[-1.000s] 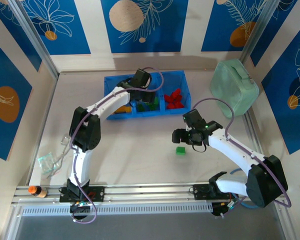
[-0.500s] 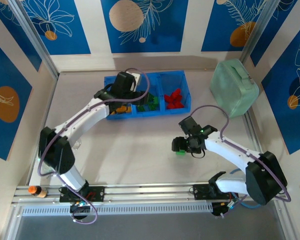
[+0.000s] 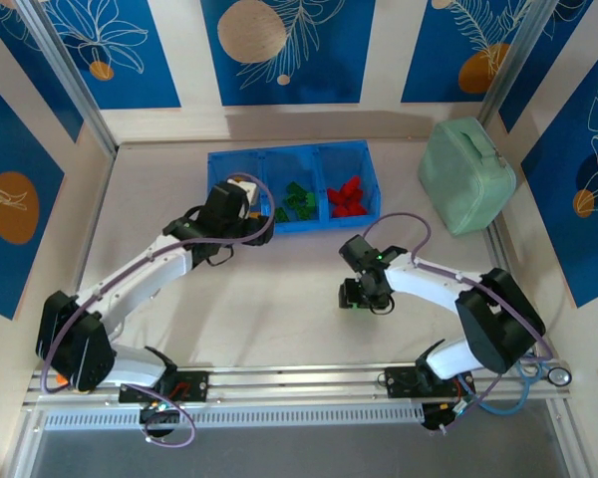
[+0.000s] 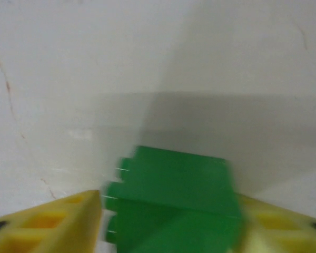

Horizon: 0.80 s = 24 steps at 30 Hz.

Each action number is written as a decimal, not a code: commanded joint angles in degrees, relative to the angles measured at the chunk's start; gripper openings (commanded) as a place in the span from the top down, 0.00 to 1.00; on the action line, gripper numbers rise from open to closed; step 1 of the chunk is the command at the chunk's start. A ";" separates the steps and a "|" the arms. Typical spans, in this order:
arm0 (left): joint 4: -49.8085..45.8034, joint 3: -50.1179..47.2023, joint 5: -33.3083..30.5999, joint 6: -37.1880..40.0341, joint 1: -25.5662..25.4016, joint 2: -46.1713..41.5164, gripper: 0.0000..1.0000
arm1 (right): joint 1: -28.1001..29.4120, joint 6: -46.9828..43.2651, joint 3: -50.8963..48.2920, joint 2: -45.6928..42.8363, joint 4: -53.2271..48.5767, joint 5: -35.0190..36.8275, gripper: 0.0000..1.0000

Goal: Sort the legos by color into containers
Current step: Pick up the lego from the bottom-center of the table, then place the lego in the container.

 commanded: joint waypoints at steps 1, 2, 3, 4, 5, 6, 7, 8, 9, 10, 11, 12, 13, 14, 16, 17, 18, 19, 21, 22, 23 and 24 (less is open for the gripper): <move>1.04 -3.62 -1.77 -1.53 -0.26 -3.23 0.26 | 1.47 1.27 2.77 0.80 -2.08 2.28 0.53; 1.12 -4.70 -2.02 -1.78 -0.31 -4.02 0.26 | 1.83 1.38 3.41 0.97 -2.62 2.75 0.55; 1.14 -5.65 -2.29 -1.93 -0.26 -4.62 0.26 | 2.06 1.36 3.97 1.13 -3.04 3.13 0.57; 1.15 -6.74 -2.51 -2.11 -0.26 -5.24 0.26 | 2.37 1.28 4.67 1.26 -3.51 3.56 0.59; 1.14 -7.82 -2.70 -2.32 -0.21 -5.90 0.26 | 2.70 1.19 5.41 1.34 -3.94 4.15 0.61; 1.10 -8.79 -2.85 -2.50 -0.26 -6.50 0.26 | 2.94 1.06 6.06 1.39 -4.24 4.44 0.62; 1.07 -9.96 -2.96 -2.80 -0.26 -7.22 0.26 | 3.14 0.93 6.86 1.57 -4.51 4.65 0.63; 1.19 -11.25 -2.97 -3.15 -0.26 -8.08 0.26 | 3.30 0.55 7.74 1.80 -4.69 4.89 0.64; 1.30 -12.36 -2.89 -3.52 -0.27 -8.92 0.26 | 3.35 0.07 8.61 2.08 -4.71 4.95 0.65; 1.46 -13.69 -2.75 -4.09 -0.27 -10.01 0.26 | 3.35 -0.65 10.01 2.64 -4.86 5.14 0.65; 1.72 -14.91 -2.49 -4.66 -0.30 -11.01 0.26 | 3.26 -1.36 11.88 3.26 -5.39 5.65 0.66; 1.89 -16.06 -2.32 -5.23 -0.26 -12.06 0.26 | 3.11 -1.78 13.58 3.87 -5.96 6.25 0.66; 2.13 -17.45 -2.11 -5.80 -0.32 -13.16 0.26 | 2.93 -2.42 15.72 4.58 -6.57 6.77 0.66; 2.27 -18.67 -1.85 -6.41 -0.33 -14.09 0.26 | 2.74 -3.19 17.75 5.28 -6.70 6.71 0.66; 2.38 -20.82 -1.48 -7.45 -0.34 -15.74 0.26 | 2.18 -4.47 21.83 6.96 -6.73 6.16 0.66; 2.33 -21.89 -1.19 -7.97 -0.35 -16.45 0.26 | 1.91 -5.37 24.25 8.23 -6.88 5.84 0.66; 2.18 -22.63 -1.04 -8.40 -0.35 -16.98 0.26 | 1.73 -6.02 26.51 9.40 -7.19 5.77 0.66; 1.94 -23.49 -0.72 -8.86 -0.35 -17.67 0.26 | 1.47 -6.85 29.25 11.00 -7.85 5.68 0.65; 1.80 -24.97 0.16 -9.76 -0.43 -19.07 0.26 | 1.11 -8.64 34.22 14.00 -9.00 5.93 0.65; 2.04 -25.93 0.65 -10.25 -0.59 -20.08 0.26 | 0.86 -9.50 36.75 15.58 -9.48 5.94 0.65; 2.23 -26.90 0.89 -10.69 -0.74 -21.20 0.26 | 0.52 -10.31 39.37 17.17 -9.89 5.77 0.65; 2.36 -27.72 0.91 -11.00 -0.91 -22.00 0.26 | 0.25 -11.01 41.46 18.52 -10.08 5.49 0.65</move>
